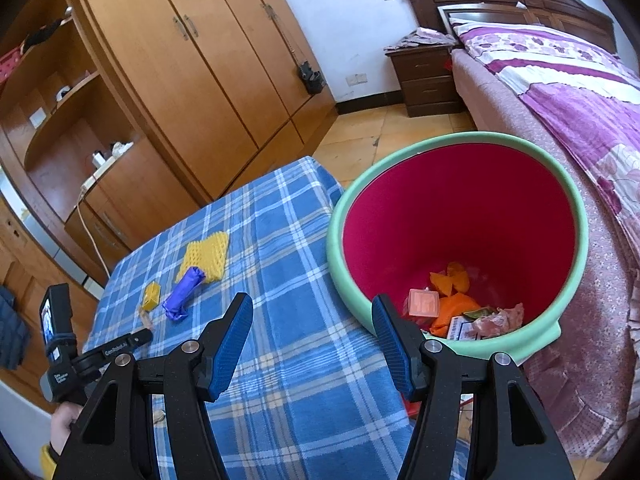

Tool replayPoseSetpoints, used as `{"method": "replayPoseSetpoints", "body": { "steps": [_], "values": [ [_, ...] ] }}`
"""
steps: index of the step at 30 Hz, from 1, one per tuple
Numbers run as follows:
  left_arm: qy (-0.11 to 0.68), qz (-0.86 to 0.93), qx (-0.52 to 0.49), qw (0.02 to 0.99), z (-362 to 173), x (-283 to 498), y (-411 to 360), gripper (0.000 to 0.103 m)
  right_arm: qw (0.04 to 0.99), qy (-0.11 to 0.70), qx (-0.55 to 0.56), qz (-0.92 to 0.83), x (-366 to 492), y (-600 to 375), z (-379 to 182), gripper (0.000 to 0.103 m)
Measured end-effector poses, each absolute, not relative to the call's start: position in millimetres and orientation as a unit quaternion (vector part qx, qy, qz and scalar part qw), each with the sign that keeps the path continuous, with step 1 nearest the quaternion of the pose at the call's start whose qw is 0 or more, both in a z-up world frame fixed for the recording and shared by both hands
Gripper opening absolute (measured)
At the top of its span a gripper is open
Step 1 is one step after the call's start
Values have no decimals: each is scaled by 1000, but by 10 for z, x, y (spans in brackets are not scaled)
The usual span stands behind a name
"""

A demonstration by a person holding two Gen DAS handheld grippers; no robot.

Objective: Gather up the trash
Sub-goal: 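Move both open tools back over the table toward the items, then grasp the wooden stick with the left tool while the right tool grasps the purple plastic bag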

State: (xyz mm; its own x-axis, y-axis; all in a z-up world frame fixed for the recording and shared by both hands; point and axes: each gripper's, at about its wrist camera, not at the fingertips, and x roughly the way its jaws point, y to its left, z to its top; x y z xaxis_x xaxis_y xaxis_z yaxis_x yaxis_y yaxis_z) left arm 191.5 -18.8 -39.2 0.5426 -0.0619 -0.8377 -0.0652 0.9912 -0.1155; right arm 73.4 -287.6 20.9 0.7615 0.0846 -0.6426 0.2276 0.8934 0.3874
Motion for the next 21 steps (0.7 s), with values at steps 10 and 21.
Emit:
{"method": "replayPoseSetpoints", "body": {
  "steps": [10, 21],
  "values": [
    [462, -18, -78, 883, -342, 2121, -281, 44, 909, 354, 217, -28, 830, -2726, 203, 63],
    [467, -34, -92, 879, -416, 2085, -62, 10, 909, 369, 195, -7, 1013, -2505, 220, 63]
  ]
}}
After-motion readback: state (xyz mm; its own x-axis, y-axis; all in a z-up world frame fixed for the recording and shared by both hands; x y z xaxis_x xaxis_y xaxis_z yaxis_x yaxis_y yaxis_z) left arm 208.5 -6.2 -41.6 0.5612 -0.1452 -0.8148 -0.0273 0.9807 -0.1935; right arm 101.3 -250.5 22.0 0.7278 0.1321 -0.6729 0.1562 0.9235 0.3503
